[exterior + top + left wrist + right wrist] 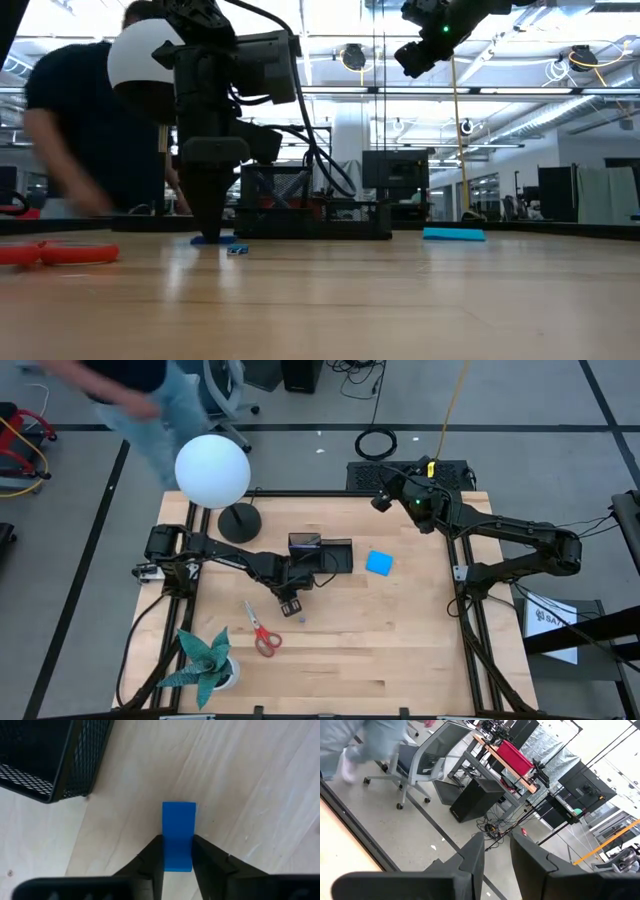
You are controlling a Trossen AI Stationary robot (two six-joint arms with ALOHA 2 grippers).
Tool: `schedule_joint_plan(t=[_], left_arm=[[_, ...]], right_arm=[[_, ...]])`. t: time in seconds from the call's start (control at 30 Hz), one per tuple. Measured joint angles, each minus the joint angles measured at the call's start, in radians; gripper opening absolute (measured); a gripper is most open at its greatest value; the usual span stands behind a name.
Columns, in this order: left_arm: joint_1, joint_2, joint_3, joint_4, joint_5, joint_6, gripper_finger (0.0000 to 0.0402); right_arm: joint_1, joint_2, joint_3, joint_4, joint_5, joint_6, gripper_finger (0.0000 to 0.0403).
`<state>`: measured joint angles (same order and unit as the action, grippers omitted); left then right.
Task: Pick and place office supplies into organizer
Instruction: Put the blue eraser into the black desk organizer
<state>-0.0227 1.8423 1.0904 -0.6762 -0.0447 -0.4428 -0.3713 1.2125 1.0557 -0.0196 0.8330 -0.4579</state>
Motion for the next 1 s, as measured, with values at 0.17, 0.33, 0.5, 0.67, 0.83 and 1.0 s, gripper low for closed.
schedule_joint_plan(t=[0.17, 0.33, 0.5, 0.67, 0.83, 1.0], left_arm=[[-0.005, 0.000, 0.000, -0.001, 0.001, 0.014, 0.0071], [-0.011, 0.000, 0.000, -0.001, 0.002, 0.014, 0.0069], [-0.011, 0.000, 0.000, -0.002, 0.007, 0.015, 0.0067], [-0.011, -0.001, 0.000, -0.002, 0.011, 0.015, 0.0068], [-0.012, -0.015, -0.002, -0.002, 0.015, 0.015, 0.0066], [-0.013, -0.039, -0.003, 0.010, 0.027, 0.014, 0.0066]], right_arm=[[0.000, 0.000, 0.000, 0.000, 0.000, 0.000, 0.0086], [0.000, 0.000, 0.000, 0.000, 0.000, 0.000, 0.0084], [0.000, 0.000, 0.000, 0.000, 0.000, 0.000, 0.0086], [0.000, 0.000, 0.000, 0.000, 0.000, 0.000, 0.0085], [0.000, 0.000, 0.000, 0.000, 0.000, 0.000, 0.0086], [0.000, 0.000, 0.000, 0.000, 0.000, 0.000, 0.0085]])
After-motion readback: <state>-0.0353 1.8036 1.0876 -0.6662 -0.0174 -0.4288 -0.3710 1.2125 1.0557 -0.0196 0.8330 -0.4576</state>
